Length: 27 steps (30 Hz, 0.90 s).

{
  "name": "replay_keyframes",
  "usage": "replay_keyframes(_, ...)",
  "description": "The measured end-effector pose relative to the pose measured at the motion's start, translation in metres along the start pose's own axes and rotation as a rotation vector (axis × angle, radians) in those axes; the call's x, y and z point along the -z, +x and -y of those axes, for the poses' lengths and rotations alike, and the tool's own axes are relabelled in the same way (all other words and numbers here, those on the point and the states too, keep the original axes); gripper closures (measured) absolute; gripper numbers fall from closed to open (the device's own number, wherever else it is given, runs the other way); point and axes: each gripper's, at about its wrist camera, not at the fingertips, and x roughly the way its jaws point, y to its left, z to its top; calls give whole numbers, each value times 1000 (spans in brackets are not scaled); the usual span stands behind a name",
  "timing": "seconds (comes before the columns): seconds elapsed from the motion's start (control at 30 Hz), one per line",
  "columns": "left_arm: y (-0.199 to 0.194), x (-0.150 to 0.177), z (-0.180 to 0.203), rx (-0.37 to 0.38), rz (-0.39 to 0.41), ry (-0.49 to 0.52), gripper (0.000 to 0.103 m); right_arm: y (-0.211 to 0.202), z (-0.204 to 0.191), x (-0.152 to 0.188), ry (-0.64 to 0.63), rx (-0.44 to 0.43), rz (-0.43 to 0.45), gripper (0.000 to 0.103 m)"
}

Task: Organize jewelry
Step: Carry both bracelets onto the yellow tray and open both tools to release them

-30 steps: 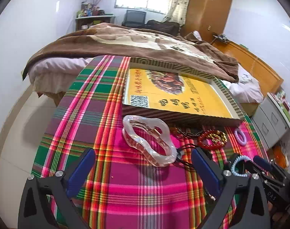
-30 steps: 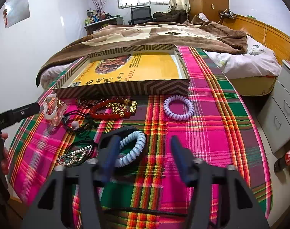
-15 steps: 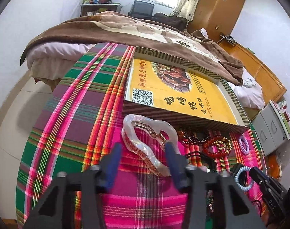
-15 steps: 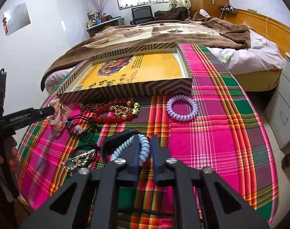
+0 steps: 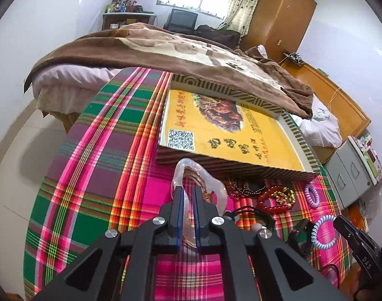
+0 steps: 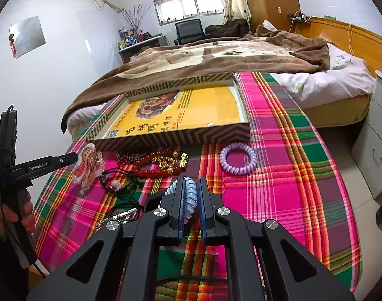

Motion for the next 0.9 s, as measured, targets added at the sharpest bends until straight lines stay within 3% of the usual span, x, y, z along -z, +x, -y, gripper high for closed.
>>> replay_keyframes(0.13,13,3,3,-45,-67,35,94,-6,-1,-3,-1,-3,16,93)
replay_keyframes(0.2,16,5,1,-41,-78,19,79,-7,0,-3,-2,-2,21,93)
replay_keyframes(0.27,21,6,-1,-66,-89,5,43,-8,0,-3,0,-1,22,93)
replay_keyframes(0.3,25,7,-1,-77,-98,9,39,-8,0,-3,1,-1,23,93)
replay_keyframes(0.43,32,12,-5,-87,-107,-12,40,-10,0,-4,-1,0,26,93)
replay_keyframes(0.5,34,12,-5,-94,-106,-5,46,-11,1,-5,1,0,30,93)
replay_keyframes(0.53,34,12,-5,-99,-104,0,60,-12,1,-6,2,0,32,93)
replay_keyframes(0.57,35,11,-5,-85,-113,-1,82,-12,1,-7,3,-1,32,93)
replay_keyframes(0.6,36,10,-5,-63,-121,-3,91,-12,1,-7,2,-2,33,93)
replay_keyframes(0.9,24,3,0,-53,-102,21,91,-17,1,-16,0,-4,49,93)
